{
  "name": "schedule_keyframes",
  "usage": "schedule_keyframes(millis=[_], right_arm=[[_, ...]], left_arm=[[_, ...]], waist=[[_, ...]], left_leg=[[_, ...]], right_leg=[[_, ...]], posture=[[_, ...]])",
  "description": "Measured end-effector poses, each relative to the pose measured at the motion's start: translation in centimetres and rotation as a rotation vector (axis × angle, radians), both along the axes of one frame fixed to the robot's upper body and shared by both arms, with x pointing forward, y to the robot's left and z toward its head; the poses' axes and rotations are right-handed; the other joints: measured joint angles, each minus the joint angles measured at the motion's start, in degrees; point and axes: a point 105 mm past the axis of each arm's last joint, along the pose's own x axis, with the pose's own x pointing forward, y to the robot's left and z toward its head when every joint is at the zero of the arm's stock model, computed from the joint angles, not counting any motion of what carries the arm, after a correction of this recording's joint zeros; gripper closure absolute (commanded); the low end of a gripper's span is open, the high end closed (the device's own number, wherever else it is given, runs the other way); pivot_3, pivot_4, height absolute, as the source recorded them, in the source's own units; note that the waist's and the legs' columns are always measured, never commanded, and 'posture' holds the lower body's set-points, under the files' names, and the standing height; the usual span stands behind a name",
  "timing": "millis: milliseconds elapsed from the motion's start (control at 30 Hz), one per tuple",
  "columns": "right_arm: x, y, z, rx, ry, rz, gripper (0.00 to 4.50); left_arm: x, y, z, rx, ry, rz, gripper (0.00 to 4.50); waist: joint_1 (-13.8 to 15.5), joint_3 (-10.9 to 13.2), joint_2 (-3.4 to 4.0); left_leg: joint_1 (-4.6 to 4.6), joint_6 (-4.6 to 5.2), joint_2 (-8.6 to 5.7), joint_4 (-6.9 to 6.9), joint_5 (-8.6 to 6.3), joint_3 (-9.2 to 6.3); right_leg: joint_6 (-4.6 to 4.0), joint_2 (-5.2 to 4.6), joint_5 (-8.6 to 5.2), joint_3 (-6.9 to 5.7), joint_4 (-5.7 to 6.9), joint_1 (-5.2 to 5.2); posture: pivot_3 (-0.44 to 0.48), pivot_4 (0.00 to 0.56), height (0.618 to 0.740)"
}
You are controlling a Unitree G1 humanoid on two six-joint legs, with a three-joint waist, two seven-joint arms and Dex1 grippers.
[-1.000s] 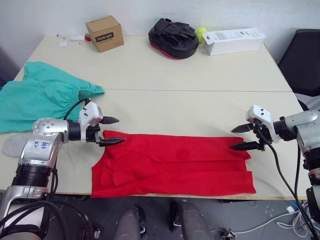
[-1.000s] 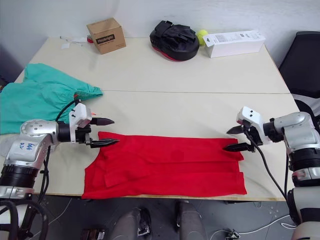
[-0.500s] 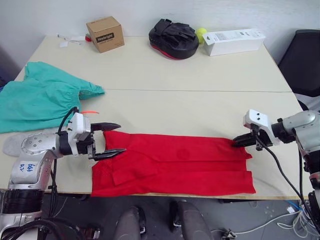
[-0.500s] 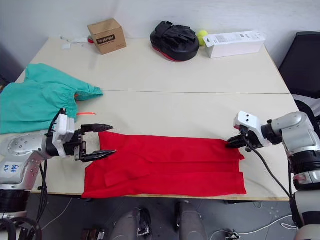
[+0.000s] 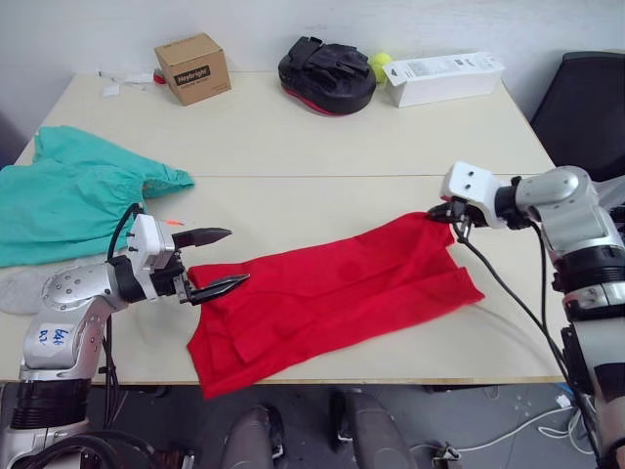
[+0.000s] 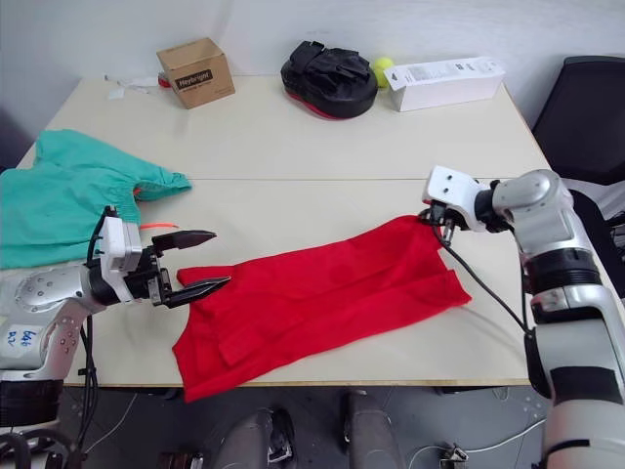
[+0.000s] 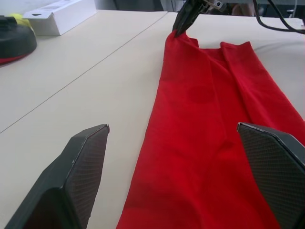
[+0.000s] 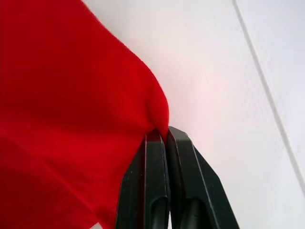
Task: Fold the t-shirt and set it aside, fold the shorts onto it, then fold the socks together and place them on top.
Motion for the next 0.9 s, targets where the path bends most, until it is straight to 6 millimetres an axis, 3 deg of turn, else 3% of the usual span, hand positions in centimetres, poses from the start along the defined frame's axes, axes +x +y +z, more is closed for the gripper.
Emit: schedule_keyframes(millis=[167, 267, 467, 567, 667, 767, 900], right_arm=[[0.8, -0.2, -1.4, -0.021, -0.078, -0.004, 4.48], [0.8, 0.4, -0.9, 0.031, -0.131, 0.031, 3.9], [-0.2, -1.1, 0.1, 0.227, -0.109, -0.007, 1.87], [-1.7, -3.2, 1.5, 0.414, -0.024, -0.091, 0.89], [-4.9, -5.3, 3.3, 0.713, 0.153, -0.232, 0.02], [-7.7, -6.9, 3.5, 0.849, 0.279, -0.439, 0.02], [-11.3, -7.3, 1.6, 0.945, 0.458, -0.664, 0.02]], left_arm=[[0.0, 0.5, -0.4, -0.005, 0.009, 0.043, 0.0], [-0.2, 0.6, -0.4, 0.003, 0.015, 0.044, 0.0], [-0.3, 0.4, -0.4, 0.017, 0.021, 0.032, 0.0], [0.4, 0.8, -0.1, 0.039, 0.023, 0.039, 0.0], [1.9, 1.5, 0.0, 0.063, 0.065, 0.047, 0.0], [3.1, 1.9, -0.7, 0.089, 0.124, 0.056, 0.0], [4.2, 1.6, -2.5, 0.146, 0.222, 0.025, 0.0]], waist=[[0.03, 0.0, 0.0], [-0.28, 0.0, 0.0], [-0.57, 0.0, 0.0], [-0.16, 0.0, 0.0], [0.91, -0.01, 0.01], [1.18, -0.05, -0.02], [0.98, -0.05, -0.02]], left_leg=[[-0.03, 0.04, -0.05, 0.02, 0.02, 0.01], [-0.01, 0.04, -0.03, 0.01, 0.03, 0.02], [0.0, 0.02, -0.02, -0.01, 0.06, -0.01], [-0.01, 0.06, -0.03, -0.01, 0.07, -0.05], [-0.01, 0.06, -0.03, 0.0, 0.06, -0.19], [-0.01, 0.08, -0.02, 0.0, 0.04, -0.25], [-0.03, 0.09, -0.02, -0.08, 0.03, -0.21]], right_leg=[[0.01, -0.04, 0.0, 0.02, -0.04, 0.0], [0.01, -0.02, 0.0, 0.04, 0.01, 0.0], [0.01, 0.01, 0.0, 0.06, 0.04, 0.0], [0.01, -0.01, 0.0, 0.07, 0.04, 0.01], [0.01, -0.02, 0.01, 0.06, 0.01, 0.02], [-0.02, -0.06, 0.01, -0.01, -0.04, 0.06], [-0.09, -0.05, 0.06, -0.05, -0.06, 0.04]], posture=[[0.0, 0.15, 0.74], [0.0, 0.15, 0.74], [0.0, 0.15, 0.74], [0.0, 0.15, 0.74], [0.0, 0.15, 0.74], [0.0, 0.15, 0.74], [0.0, 0.15, 0.74]])
